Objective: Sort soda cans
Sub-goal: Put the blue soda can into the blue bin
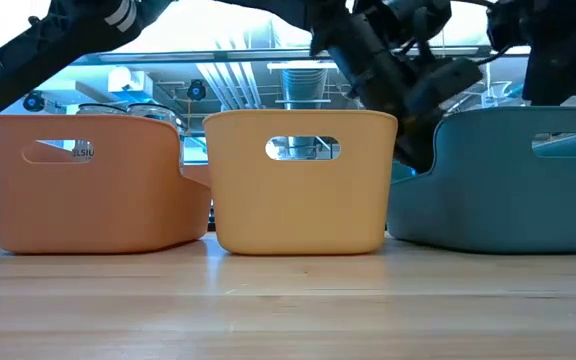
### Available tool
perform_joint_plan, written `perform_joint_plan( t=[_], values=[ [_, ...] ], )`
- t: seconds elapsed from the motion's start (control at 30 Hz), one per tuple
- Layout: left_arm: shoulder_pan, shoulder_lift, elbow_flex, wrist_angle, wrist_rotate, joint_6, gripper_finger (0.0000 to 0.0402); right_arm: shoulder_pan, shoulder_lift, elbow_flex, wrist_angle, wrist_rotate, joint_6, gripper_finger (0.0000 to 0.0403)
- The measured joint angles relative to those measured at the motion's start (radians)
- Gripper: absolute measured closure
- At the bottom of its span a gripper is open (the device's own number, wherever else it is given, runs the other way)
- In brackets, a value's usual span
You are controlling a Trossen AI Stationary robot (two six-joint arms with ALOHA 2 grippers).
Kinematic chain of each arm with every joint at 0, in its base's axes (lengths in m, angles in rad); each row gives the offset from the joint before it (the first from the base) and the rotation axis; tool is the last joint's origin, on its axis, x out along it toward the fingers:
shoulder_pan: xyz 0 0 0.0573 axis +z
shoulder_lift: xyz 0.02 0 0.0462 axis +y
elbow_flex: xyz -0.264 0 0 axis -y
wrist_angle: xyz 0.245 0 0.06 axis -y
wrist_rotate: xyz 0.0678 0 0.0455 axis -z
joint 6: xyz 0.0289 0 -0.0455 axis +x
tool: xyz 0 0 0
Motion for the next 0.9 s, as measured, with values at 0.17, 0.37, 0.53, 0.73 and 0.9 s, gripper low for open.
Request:
perform_joint_plan(
  t=[0.17, 0.37, 0.53, 0.73, 0.9],
  values=[
    [-0.014, -0.027, 0.000, -0.106, -0.021, -0.003, 0.0402, -0.001, 0.080, 0.000, 0.035, -0.042, 0.202, 0.0225],
    [-0.042, -0.073, 0.000, -0.197, -0.074, 0.030, 0.0401, -0.001, 0.198, -0.002, 0.075, -0.091, 0.445, 0.0225],
    [-0.045, -0.102, -0.002, -0.200, -0.083, 0.072, 0.0401, 0.000, 0.259, -0.001, 0.232, -0.086, 0.548, 0.0225],
    [-0.040, -0.177, -0.002, -0.235, -0.096, 0.114, 0.0401, -0.002, 0.302, -0.001, 0.229, -0.029, 0.676, 0.0225],
    [-0.038, -0.245, -0.002, -0.299, -0.144, 0.162, 0.0401, -0.002, 0.313, -0.001, 0.170, 0.041, 0.784, 0.0225]
  ],
)
